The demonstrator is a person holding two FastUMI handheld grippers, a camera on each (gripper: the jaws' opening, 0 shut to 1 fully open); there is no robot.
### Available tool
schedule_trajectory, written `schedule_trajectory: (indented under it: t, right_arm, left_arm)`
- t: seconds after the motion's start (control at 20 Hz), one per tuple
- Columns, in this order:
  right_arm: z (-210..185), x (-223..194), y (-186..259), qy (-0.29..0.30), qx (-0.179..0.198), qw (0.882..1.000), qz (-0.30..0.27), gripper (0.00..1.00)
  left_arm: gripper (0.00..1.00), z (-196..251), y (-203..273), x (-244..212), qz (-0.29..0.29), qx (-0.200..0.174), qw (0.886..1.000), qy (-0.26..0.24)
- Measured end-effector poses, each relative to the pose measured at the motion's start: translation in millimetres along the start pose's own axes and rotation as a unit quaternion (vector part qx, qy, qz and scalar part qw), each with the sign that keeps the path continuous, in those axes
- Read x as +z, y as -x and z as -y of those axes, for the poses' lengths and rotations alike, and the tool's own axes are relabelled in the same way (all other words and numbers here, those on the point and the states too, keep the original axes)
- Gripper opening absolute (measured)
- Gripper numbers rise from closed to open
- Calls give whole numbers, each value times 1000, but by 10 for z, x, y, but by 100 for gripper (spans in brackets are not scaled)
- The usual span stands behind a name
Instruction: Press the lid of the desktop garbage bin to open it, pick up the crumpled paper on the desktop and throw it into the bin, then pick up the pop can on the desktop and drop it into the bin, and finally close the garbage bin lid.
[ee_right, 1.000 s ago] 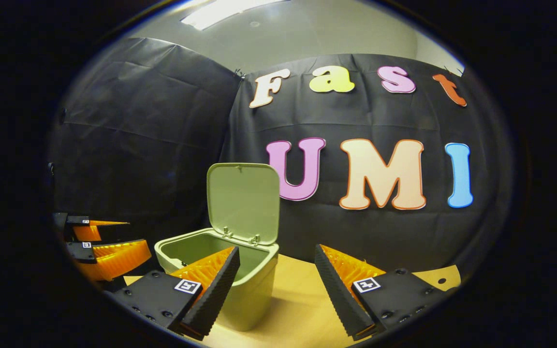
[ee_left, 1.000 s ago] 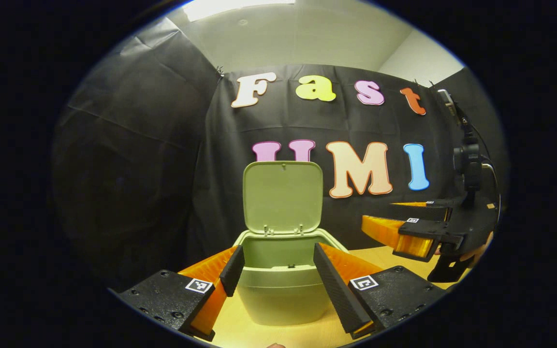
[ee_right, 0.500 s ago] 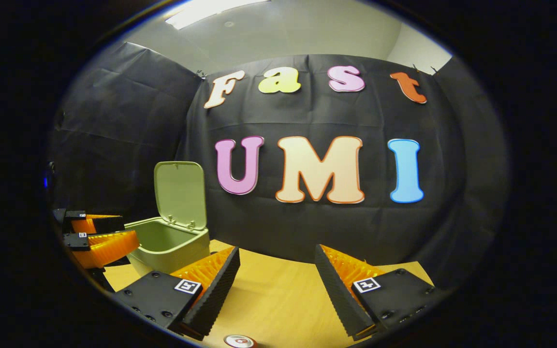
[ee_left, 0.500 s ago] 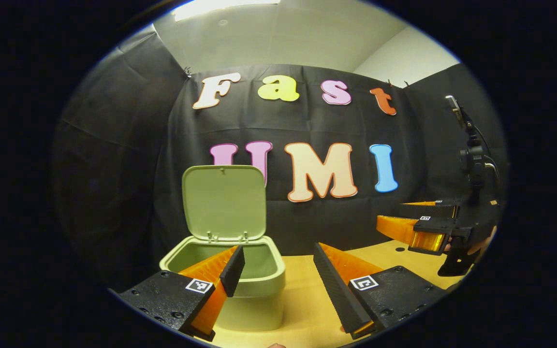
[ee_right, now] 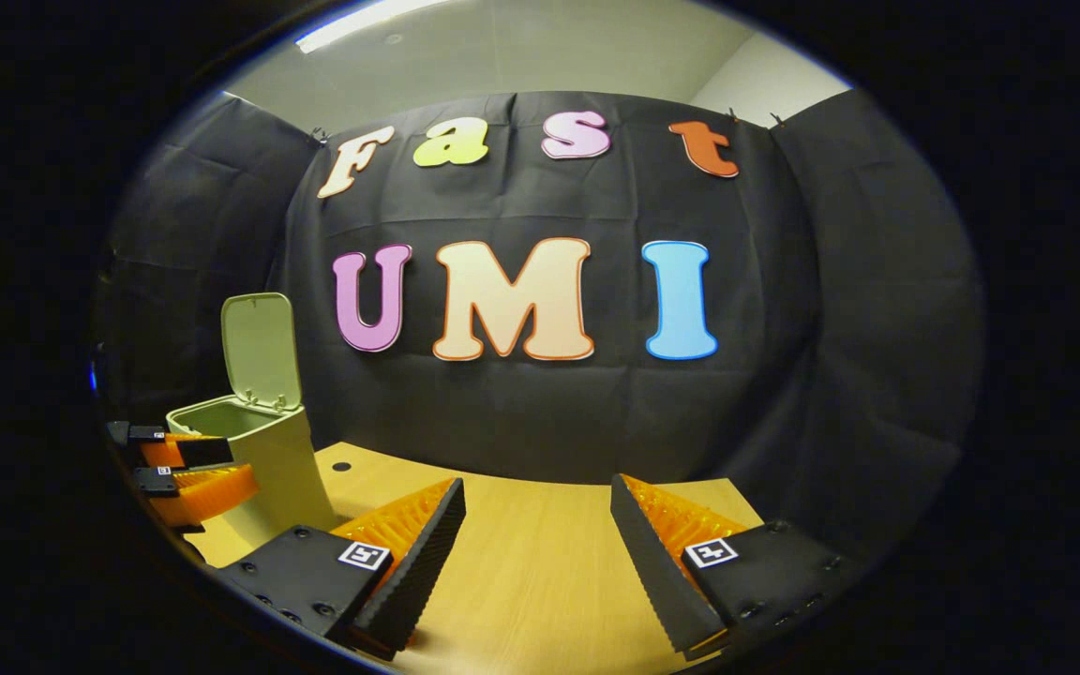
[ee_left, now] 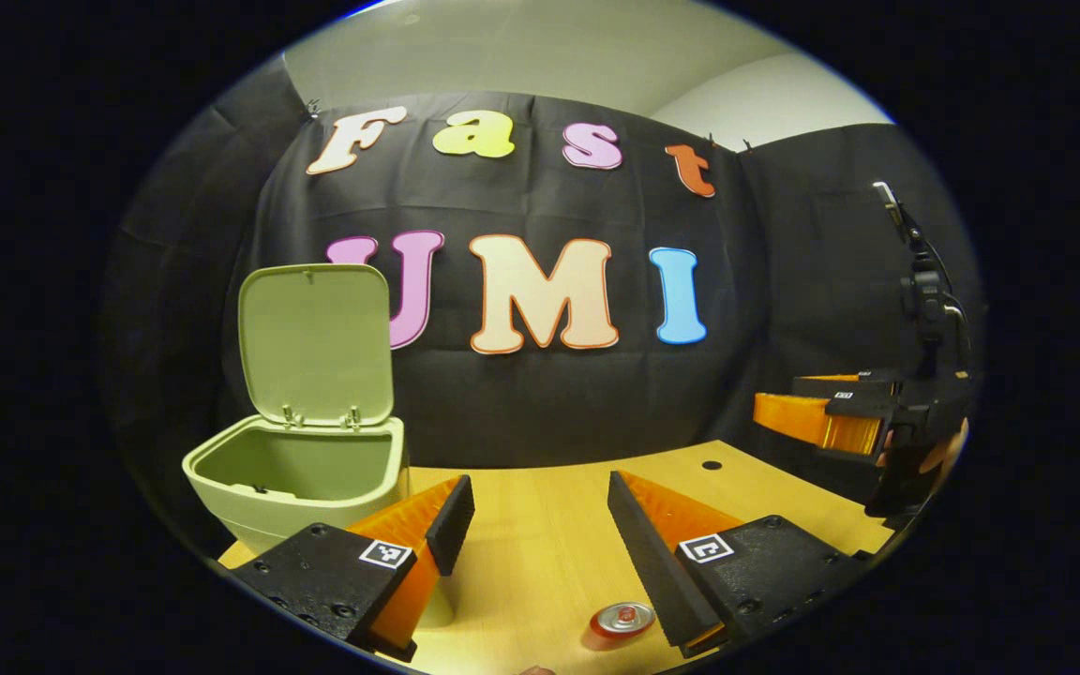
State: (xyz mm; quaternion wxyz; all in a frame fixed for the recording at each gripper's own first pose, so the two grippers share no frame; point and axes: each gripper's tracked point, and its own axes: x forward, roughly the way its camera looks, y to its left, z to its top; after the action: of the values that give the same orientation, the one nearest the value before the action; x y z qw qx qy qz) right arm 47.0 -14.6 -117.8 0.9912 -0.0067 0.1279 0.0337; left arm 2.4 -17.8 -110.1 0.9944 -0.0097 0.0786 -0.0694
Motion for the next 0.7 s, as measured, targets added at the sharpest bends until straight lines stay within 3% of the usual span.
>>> schedule_trajectory:
  t: [0.3, 0.7]
  right_arm:
    - [287, -209, 161, 7, -17, 1000, -24, 98]
    - [533, -556, 342, 14, -28, 997, -69, 98]
  left_arm:
    - [88, 363, -40, -511, -56, -30, 998, 8]
    - [88, 697, -40, -1384, -151, -51, 987, 28]
